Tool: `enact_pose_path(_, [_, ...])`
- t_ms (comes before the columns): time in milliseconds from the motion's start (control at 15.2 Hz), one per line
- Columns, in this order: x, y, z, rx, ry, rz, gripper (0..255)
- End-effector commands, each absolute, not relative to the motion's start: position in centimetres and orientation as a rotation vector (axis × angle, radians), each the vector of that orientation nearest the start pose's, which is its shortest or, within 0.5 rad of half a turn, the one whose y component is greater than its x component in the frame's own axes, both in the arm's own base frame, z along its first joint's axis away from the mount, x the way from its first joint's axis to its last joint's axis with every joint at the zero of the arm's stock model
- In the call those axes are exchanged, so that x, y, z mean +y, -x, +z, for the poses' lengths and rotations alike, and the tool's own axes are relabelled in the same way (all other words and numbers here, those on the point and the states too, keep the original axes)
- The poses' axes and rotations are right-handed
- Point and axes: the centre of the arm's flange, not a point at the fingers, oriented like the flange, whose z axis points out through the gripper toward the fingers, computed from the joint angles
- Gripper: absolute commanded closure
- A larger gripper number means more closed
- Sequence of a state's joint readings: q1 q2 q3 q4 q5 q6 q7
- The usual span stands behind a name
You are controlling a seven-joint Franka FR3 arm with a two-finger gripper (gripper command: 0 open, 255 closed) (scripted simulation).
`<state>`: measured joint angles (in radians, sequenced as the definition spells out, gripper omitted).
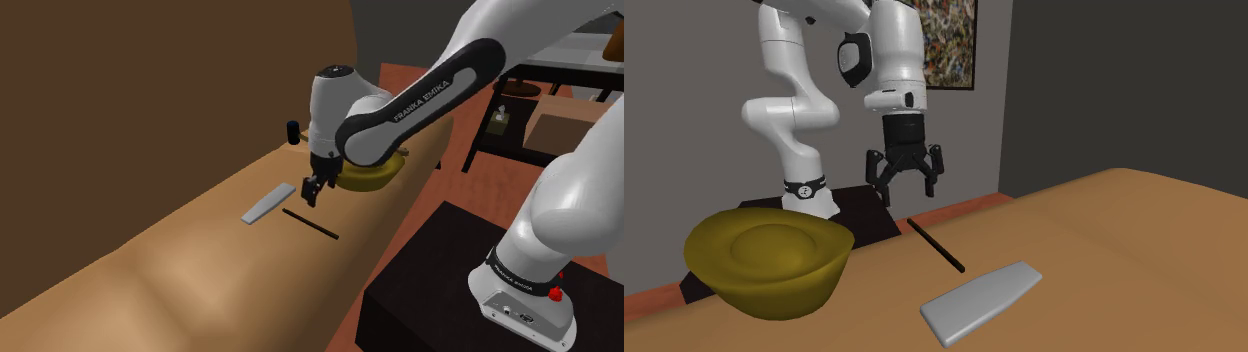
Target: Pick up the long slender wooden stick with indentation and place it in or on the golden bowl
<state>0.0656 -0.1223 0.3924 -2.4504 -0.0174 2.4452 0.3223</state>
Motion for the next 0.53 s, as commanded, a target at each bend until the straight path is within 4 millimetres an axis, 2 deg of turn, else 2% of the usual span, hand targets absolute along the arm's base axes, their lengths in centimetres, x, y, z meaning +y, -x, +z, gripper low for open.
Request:
enact_pose_path(0, [22.7,-43.8,33.2,-0.242,3.135,-0.191,0])
enact_pose_path(198, [25.2,-45.0,30.4,-0.255,3.129,-0.188,0])
enact_pose_path(462, [25.2,-45.2,28.8,-0.256,3.128,-0.188,0])
